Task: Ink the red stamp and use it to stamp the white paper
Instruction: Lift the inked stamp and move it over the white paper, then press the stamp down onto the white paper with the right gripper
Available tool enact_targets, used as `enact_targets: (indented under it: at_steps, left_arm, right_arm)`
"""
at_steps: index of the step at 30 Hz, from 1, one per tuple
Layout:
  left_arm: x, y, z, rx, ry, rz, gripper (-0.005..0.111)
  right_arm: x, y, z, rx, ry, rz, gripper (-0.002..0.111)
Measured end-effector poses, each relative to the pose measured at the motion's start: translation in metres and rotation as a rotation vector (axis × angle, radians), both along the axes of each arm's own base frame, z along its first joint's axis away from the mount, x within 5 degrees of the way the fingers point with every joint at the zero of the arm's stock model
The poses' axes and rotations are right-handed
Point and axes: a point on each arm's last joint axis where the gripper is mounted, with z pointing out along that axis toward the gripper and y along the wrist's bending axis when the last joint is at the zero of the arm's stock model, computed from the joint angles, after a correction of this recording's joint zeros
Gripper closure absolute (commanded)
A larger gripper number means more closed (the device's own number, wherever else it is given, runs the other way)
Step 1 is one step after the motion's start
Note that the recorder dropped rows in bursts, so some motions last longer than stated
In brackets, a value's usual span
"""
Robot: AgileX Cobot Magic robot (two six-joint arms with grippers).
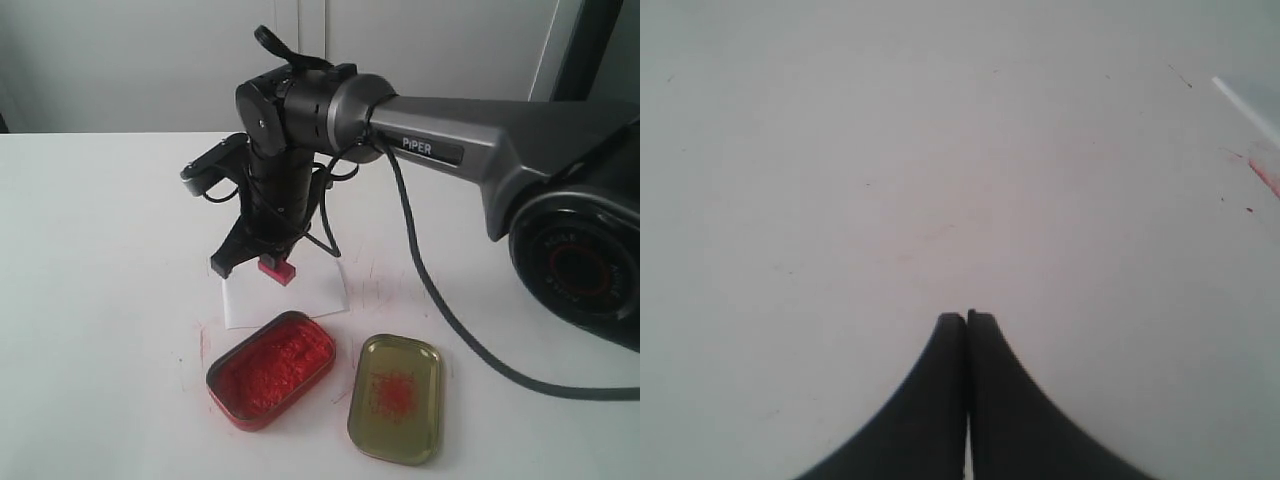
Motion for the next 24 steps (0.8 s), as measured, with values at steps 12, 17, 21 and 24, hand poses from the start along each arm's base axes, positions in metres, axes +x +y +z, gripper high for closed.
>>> enact_targets:
  at_steps: [12,17,21,24]
  left_arm:
    - [0.0,0.0,0.0,0.0,0.0,0.0,0.107]
    - [0.0,0.0,0.0,0.0,0.0,0.0,0.107]
    - [0.0,0.0,0.0,0.0,0.0,0.0,0.107]
    - [0.0,0.0,0.0,0.0,0.0,0.0,0.107]
  right_arm:
    - [0.003,-0.005,-0.003,0.012,0.038,-0.034,0.108]
    - [0.003,-0.004,-0.005,0.018,0.051,-0.037,0.108]
    - [0.003,-0.004,-0.007,0.018,0.057,-0.048,0.108]
    - [0.003,-0.003,-0.011,0.013,0.064,-0.049,0.108]
